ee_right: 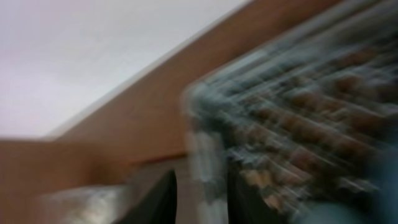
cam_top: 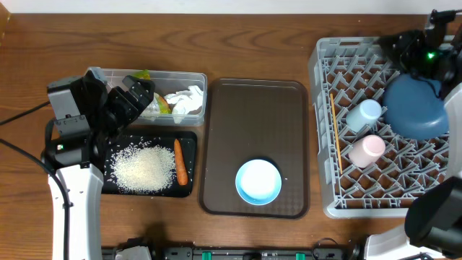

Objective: Sort waste into correct bins and load items into the dishwasher rack

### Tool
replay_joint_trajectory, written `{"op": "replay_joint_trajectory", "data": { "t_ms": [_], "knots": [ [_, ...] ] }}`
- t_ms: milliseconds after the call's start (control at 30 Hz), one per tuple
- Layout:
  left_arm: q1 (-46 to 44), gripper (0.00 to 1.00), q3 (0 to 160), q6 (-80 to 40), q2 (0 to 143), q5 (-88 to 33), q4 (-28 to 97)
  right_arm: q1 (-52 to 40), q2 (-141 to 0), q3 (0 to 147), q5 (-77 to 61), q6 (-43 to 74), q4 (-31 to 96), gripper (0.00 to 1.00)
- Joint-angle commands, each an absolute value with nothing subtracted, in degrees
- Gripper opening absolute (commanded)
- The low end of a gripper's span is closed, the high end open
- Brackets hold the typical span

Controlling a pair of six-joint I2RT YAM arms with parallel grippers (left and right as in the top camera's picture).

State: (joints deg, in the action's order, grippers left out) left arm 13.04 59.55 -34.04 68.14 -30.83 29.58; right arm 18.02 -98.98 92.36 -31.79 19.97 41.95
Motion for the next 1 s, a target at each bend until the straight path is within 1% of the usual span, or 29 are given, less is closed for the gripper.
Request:
{"op": "replay_joint_trajectory", "data": {
  "t_ms": [0,67,100,500,567,700,967],
  "knots": [
    [13.2,1.0,59.9,-32.8,68.2,-30.1,29.5,17.2,-98.6,97.0,-1.8,-2.4,48.6,0.22],
    [13.2,1.0,59.9,-32.8,68.2,-30.1,29.5,17.8,-98.7,96.8,2.1,-2.5,51.0,0.16],
    [13.2,1.0,59.9,-32.8,68.2,-30.1,29.6,18.1,-98.8,96.3,1.4,-2.4,51.2,0.15],
    [13.2,1.0,59.9,-32.8,68.2,-30.2,29.5,24.7,-101.4,88.8,3.9,0.6,52.9,0.1],
    [13.2,1.0,59.9,-32.8,68.2,-30.2,29.6,26.2,-101.5,86.6,4.3,2.8,51.7,0.08],
    [13.2,1.0,59.9,-32.8,68.2,-30.2,29.6,28.9,-101.6,82.7,4.6,3.0,48.3,0.07],
    [13.2,1.0,59.9,-32.8,68.2,-30.1,29.6,34.1,-101.6,81.8,2.8,5.3,47.5,0.06]
  ]
}}
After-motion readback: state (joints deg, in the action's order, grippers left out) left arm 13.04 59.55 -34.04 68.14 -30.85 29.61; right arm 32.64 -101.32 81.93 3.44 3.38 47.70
